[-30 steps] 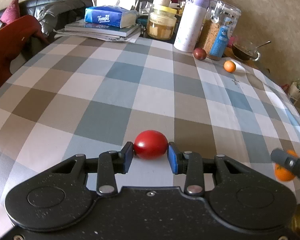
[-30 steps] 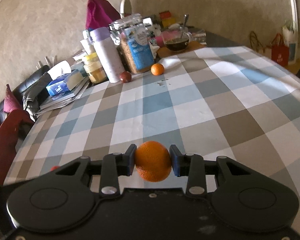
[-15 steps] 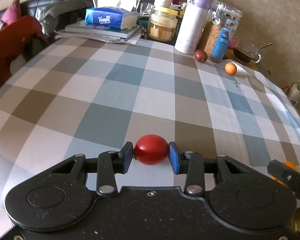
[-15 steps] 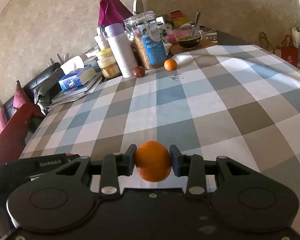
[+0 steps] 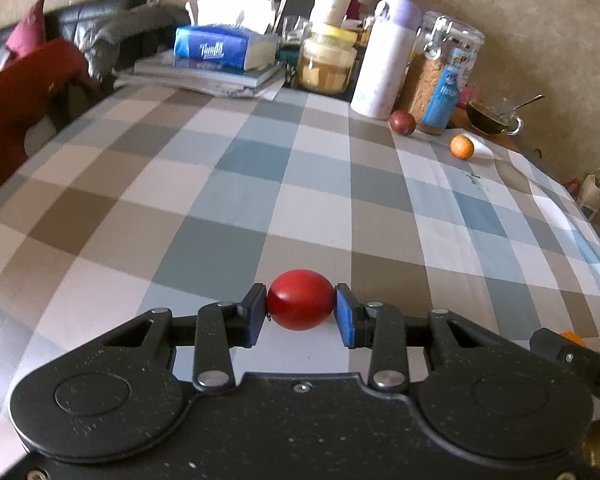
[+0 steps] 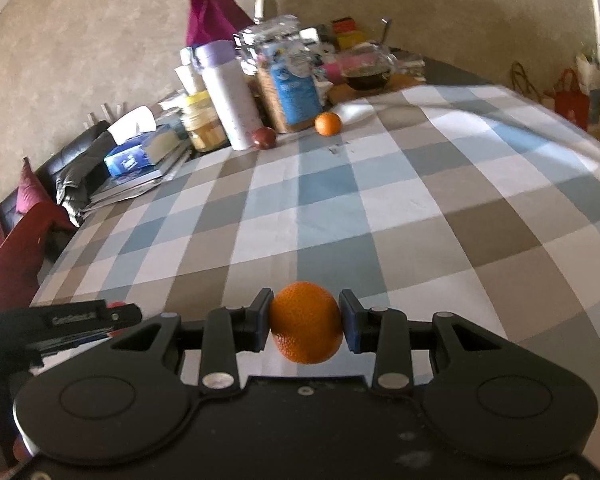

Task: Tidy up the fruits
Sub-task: 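Carry the tomato in the left tool and orange in the right tool over the tray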

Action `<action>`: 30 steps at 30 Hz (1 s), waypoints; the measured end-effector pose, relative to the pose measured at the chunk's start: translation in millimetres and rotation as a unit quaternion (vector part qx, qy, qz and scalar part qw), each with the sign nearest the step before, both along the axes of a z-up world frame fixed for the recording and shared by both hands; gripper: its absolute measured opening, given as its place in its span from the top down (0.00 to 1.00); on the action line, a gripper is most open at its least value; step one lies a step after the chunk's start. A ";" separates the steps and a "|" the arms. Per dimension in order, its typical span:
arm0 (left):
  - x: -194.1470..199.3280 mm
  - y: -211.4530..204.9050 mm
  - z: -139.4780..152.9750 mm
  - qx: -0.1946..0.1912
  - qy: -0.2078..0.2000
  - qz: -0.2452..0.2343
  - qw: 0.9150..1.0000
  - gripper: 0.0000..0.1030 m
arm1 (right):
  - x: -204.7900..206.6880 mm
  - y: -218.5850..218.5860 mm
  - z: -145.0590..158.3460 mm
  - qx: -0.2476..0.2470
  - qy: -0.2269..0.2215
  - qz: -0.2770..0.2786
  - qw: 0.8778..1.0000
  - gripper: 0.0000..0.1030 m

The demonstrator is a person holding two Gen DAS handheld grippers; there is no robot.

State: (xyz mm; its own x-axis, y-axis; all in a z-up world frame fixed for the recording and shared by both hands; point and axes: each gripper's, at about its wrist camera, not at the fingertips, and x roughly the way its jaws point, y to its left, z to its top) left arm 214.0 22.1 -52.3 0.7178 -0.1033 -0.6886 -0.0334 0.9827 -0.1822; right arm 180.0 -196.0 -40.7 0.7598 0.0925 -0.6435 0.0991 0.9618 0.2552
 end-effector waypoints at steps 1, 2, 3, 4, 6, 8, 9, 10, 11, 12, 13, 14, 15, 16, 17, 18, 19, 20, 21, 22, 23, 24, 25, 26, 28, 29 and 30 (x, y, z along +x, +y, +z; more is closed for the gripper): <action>-2.0 -2.0 1.6 0.006 -0.008 -0.002 1.000 0.56 | 0.1 -1.1 -0.4 0.004 0.002 -0.003 1.000 0.63; -4.8 -4.7 3.7 0.015 -0.018 -0.003 1.000 0.56 | -0.2 -2.2 -0.6 0.006 0.001 -0.007 1.000 0.63; -8.1 -7.7 6.1 0.025 -0.031 -0.005 0.999 0.56 | -1.1 -2.3 -0.3 0.003 -0.002 -0.011 1.000 0.63; -11.8 -11.2 9.0 0.037 -0.046 -0.006 0.998 0.56 | -2.3 -2.1 0.2 -0.001 -0.007 -0.015 1.000 0.63; -19.9 -19.7 14.1 0.061 -0.076 -0.013 0.995 0.56 | -5.9 -0.7 2.3 -0.011 -0.024 -0.020 0.999 0.63; -28.1 -27.7 17.7 0.081 -0.102 -0.024 0.991 0.56 | -11.3 2.3 6.1 -0.024 -0.050 -0.023 0.998 0.63; -31.5 -31.4 19.2 0.089 -0.113 -0.031 0.989 0.56 | -14.2 4.2 7.9 -0.033 -0.064 -0.025 0.997 0.63; -34.6 -34.9 20.1 0.096 -0.122 -0.039 0.987 0.56 | -17.6 6.3 9.5 -0.040 -0.076 -0.028 0.996 0.63; -37.4 -38.4 21.0 0.102 -0.130 -0.046 0.985 0.56 | -19.3 6.6 10.7 -0.042 -0.084 -0.026 0.995 0.63; -39.4 -41.5 21.6 0.107 -0.138 -0.054 0.983 0.56 | -20.8 6.6 11.7 -0.041 -0.089 -0.024 0.995 0.63; -41.5 -44.3 22.2 0.111 -0.144 -0.061 0.981 0.56 | -22.0 6.4 12.4 -0.040 -0.093 -0.024 0.995 0.64; -43.3 -46.7 22.7 0.114 -0.149 -0.067 0.980 0.56 | -23.0 5.7 13.1 -0.040 -0.096 -0.026 0.994 0.63; -44.8 -48.8 23.2 0.116 -0.153 -0.072 0.979 0.56 | -23.2 4.9 13.4 -0.039 -0.097 -0.028 0.994 0.63; -46.2 -50.3 23.9 0.117 -0.157 -0.077 0.978 0.56 | -23.4 4.1 13.6 -0.037 -0.097 -0.030 0.994 0.63; -48.5 -51.8 24.7 0.118 -0.161 -0.079 0.977 0.56 | -23.4 3.1 13.7 -0.036 -0.097 -0.032 0.994 0.64; -49.6 -52.6 25.4 0.119 -0.163 -0.080 0.976 0.56 | -23.6 2.0 14.0 -0.034 -0.097 -0.035 0.994 0.64; -49.7 -52.6 26.4 0.116 -0.163 -0.080 0.976 0.56 | -23.3 0.6 14.2 -0.032 -0.097 -0.039 0.994 0.64; -48.8 -51.5 27.5 0.109 -0.161 -0.078 0.978 0.56 | -23.7 -0.6 13.9 -0.029 -0.096 -0.044 0.994 0.64; -48.2 -49.5 28.7 0.098 -0.157 -0.077 0.980 0.56 | -24.0 -1.7 13.8 -0.026 -0.095 -0.048 0.994 0.64; -46.3 -46.9 29.9 0.087 -0.151 -0.076 0.982 0.56 | -24.9 -2.5 13.8 -0.024 -0.094 -0.051 0.994 0.64; -44.6 -44.0 32.4 0.077 -0.142 -0.072 0.984 0.56 | -25.9 -4.4 14.3 -0.020 -0.094 -0.056 0.994 0.64; -44.8 -41.7 34.5 0.071 -0.136 -0.068 0.986 0.56 | -26.1 -6.4 14.8 -0.015 -0.095 -0.060 0.994 0.64; -46.0 -39.9 36.7 0.070 -0.133 -0.065 0.987 0.56 | -26.5 -7.6 15.1 -0.012 -0.095 -0.065 0.993 0.64; -47.8 -38.1 40.3 0.072 -0.130 -0.061 0.987 0.56 | -25.9 -10.9 15.4 -0.005 -0.094 -0.072 0.993 0.64; -54.3 -35.1 48.0 0.085 -0.128 -0.057 0.986 0.56 | -25.3 -17.0 16.7 0.009 -0.087 -0.086 0.992 0.64; -58.9 -32.8 52.5 0.088 -0.130 -0.058 0.986 0.56 | -25.5 -20.8 18.7 0.017 -0.082 -0.092 0.992 0.64; -63.5 -30.9 57.1 0.089 -0.132 -0.062 0.985 0.56 | -26.7 -23.7 21.6 0.023 -0.081 -0.095 0.992 0.64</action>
State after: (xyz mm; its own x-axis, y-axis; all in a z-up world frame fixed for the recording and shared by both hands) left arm 150.5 -8.7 4.8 0.8636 -0.0953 -0.4951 0.1140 0.9934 0.0076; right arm 153.3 -219.7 -19.1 0.8596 -0.0358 -0.5096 0.2309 0.9171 0.3250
